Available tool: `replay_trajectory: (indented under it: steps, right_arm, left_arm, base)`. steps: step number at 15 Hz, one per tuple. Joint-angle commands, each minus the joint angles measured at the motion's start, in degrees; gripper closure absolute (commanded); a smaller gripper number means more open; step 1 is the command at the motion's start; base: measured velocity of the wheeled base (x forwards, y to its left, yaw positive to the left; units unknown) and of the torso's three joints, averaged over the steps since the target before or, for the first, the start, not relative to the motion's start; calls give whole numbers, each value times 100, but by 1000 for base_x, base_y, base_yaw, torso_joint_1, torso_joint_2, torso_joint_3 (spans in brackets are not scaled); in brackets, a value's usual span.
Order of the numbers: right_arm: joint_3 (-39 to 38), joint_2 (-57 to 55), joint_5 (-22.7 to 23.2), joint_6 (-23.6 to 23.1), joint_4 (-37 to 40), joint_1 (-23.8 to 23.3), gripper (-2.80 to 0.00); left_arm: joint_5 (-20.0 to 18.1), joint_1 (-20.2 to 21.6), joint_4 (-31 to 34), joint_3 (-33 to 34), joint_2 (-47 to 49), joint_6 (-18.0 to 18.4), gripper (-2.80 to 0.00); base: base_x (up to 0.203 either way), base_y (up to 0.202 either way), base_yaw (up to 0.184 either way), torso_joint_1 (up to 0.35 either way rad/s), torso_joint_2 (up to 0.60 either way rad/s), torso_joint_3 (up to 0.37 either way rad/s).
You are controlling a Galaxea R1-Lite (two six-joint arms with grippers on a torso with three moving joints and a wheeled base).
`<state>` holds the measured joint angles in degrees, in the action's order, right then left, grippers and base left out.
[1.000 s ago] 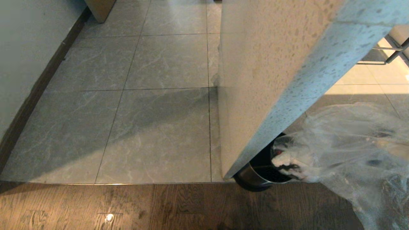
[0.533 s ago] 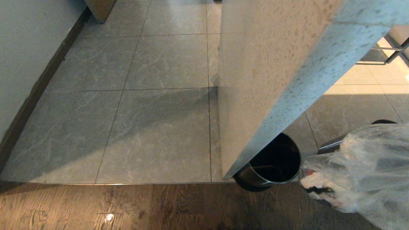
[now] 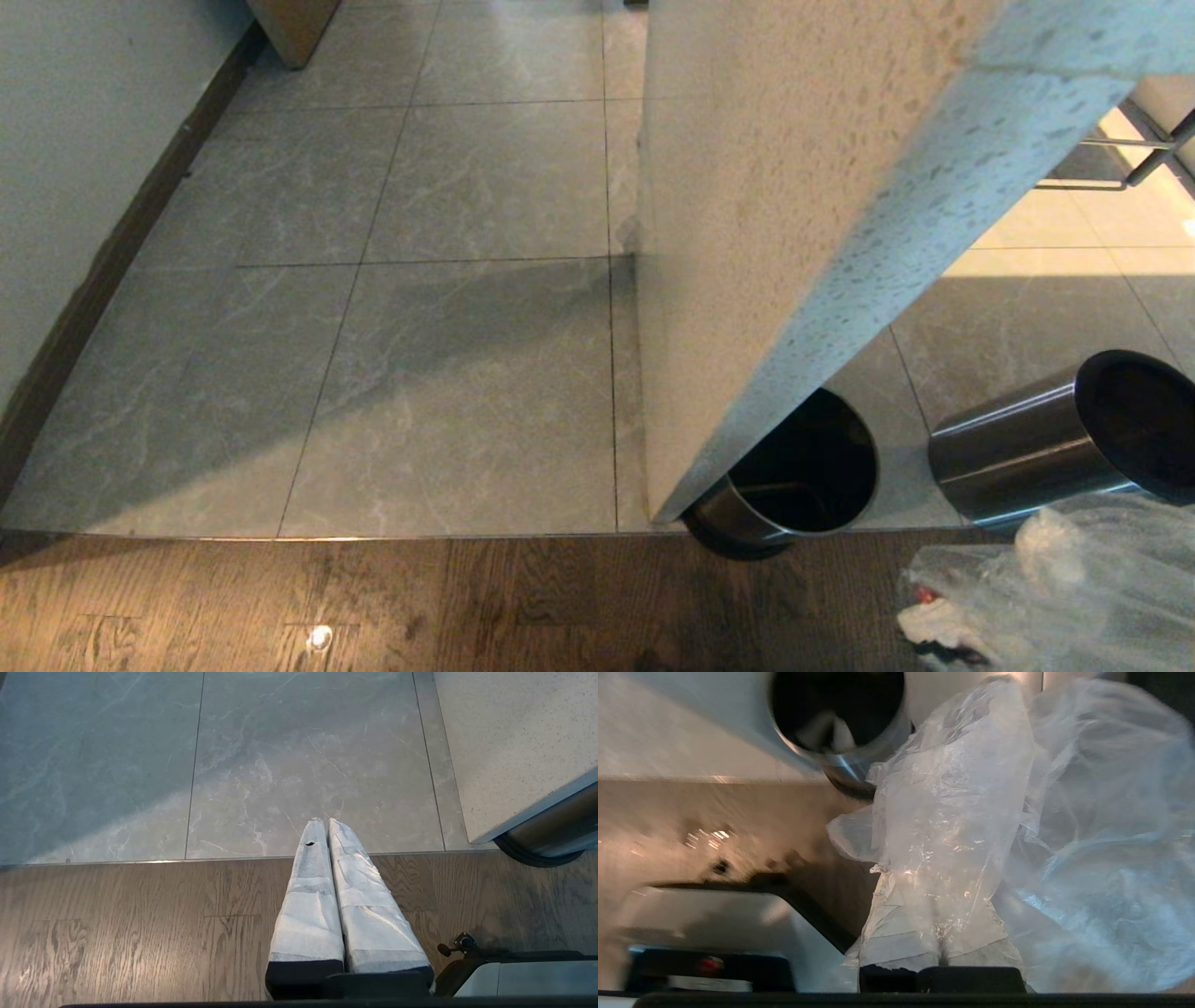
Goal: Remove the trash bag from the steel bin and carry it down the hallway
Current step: Put the trash bag at the door
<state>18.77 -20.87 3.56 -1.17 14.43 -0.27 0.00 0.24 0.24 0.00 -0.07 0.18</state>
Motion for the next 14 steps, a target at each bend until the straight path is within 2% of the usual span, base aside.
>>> replay_trajectory:
  steps: [1, 3, 8, 10, 12, 14]
  right_arm:
    - [-1156, 376, -46, -91, -812, -16, 0]
    - [-1681, 859, -113, -208, -1350, -22, 0]
    - [-1886, 2085, -359, 120, -1496, -9, 0]
    - [-1895, 2096, -407, 185, -1479, 1, 0]
    - [-1895, 2096, -348, -2, -1487, 1, 0]
    - [-1886, 2096, -373, 85, -1487, -7, 0]
  left_arm:
    - [0, 2, 2, 17, 7, -1, 0]
    - [0, 2, 2, 9, 7, 1, 0]
    - [0, 2, 2, 9, 7, -1, 0]
    - [0, 2, 2, 15, 7, -1, 0]
    - [0, 2, 2, 12, 7, -1, 0]
    - [0, 2, 2, 14, 7, -1, 0]
  base:
    - [0, 0, 0, 0, 0, 0]
    - [0, 0, 0, 0, 0, 0]
    - [0, 0, 0, 0, 0, 0]
    - [0, 0, 0, 0, 0, 0]
    - [0, 0, 0, 0, 0, 0]
    - [0, 0, 0, 0, 0, 0]
